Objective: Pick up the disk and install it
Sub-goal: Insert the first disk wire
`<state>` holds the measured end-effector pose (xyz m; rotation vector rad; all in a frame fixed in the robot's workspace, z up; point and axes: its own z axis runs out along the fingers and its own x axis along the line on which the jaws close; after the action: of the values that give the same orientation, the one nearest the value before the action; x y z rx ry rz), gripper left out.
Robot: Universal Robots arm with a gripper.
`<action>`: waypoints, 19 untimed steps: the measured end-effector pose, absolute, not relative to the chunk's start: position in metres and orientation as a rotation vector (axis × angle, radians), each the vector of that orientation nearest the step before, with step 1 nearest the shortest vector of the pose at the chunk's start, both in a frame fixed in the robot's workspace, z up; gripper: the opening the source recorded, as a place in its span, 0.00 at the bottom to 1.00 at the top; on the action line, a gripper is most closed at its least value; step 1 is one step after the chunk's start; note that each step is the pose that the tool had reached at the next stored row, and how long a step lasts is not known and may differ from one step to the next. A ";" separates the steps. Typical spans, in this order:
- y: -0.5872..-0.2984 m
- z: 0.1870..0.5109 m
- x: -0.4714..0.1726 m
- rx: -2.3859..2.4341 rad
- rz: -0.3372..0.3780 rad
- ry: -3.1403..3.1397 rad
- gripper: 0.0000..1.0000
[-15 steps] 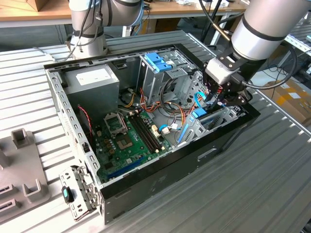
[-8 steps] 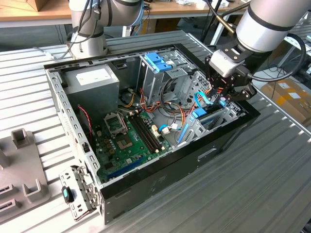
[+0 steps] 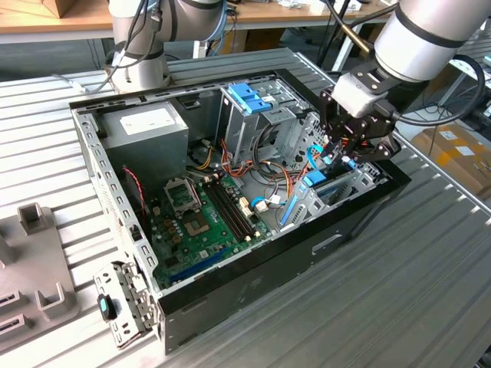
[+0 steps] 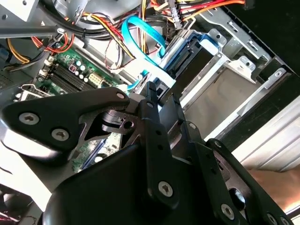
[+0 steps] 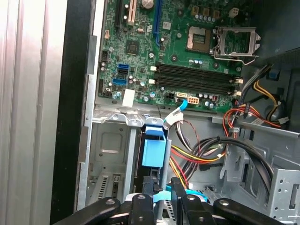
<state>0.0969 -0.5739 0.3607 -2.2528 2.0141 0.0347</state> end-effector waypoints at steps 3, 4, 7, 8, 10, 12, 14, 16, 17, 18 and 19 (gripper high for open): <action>-0.574 0.361 0.097 -2.256 0.033 2.017 0.30; -0.574 0.361 0.097 -2.262 0.023 2.022 0.30; -0.574 0.361 0.097 -2.280 -0.008 2.036 0.30; -0.574 0.361 0.097 -2.267 -0.010 2.052 0.30; -0.574 0.361 0.097 -2.241 -0.013 2.082 0.30; -0.574 0.361 0.097 -2.207 -0.016 2.119 0.30; -0.574 0.361 0.097 -2.206 -0.016 2.120 0.30; -0.573 0.361 0.097 -2.208 -0.021 2.124 0.30; -0.573 0.361 0.097 -2.206 -0.022 2.127 0.30; -0.572 0.360 0.097 -2.198 -0.023 2.135 0.30; -0.571 0.360 0.097 -2.186 -0.023 2.148 0.30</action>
<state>0.0975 -0.5713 0.3598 -2.1858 2.1482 -0.0235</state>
